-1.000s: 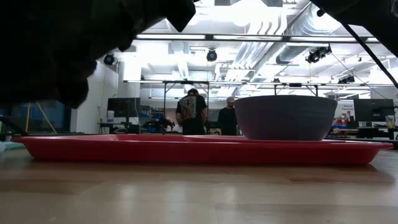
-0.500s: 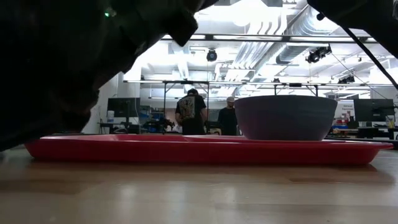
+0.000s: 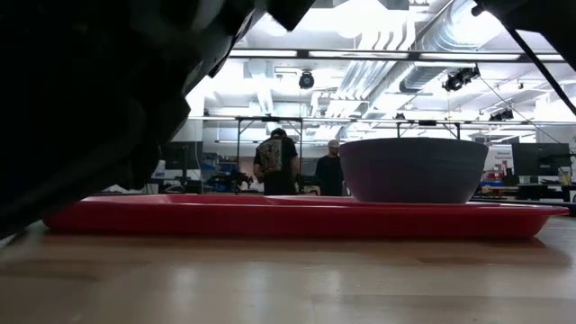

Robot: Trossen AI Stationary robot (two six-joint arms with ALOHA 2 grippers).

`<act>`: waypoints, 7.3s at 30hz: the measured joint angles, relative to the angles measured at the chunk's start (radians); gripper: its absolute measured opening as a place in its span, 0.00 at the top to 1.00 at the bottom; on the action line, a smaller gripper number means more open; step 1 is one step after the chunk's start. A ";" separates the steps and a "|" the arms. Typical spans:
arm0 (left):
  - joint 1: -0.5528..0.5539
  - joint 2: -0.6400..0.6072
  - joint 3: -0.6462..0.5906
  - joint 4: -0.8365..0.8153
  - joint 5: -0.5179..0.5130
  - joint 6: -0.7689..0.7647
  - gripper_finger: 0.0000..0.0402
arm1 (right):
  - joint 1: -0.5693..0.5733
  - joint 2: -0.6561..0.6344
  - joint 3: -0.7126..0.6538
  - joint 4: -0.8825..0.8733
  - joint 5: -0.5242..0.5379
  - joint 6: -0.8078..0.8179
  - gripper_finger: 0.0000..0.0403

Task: Set up tray
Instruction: Put the blue napkin on the red tray to the left of the pink plate

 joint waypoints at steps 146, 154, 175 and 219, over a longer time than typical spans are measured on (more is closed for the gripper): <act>0.000 -0.048 0.000 0.132 -0.049 0.094 0.38 | -0.047 -0.106 -0.280 0.374 0.009 1.032 0.50; 0.000 -0.048 0.000 0.132 -0.043 0.106 0.38 | -0.048 -0.107 -0.282 0.379 -0.008 1.020 0.50; 0.000 -0.048 0.000 0.133 -0.042 0.108 0.38 | -0.055 -0.093 -0.098 0.203 -0.062 0.904 0.59; -0.265 -0.169 -0.002 -0.404 -0.068 -0.523 0.38 | -0.074 -0.900 0.025 -0.834 0.893 0.604 0.52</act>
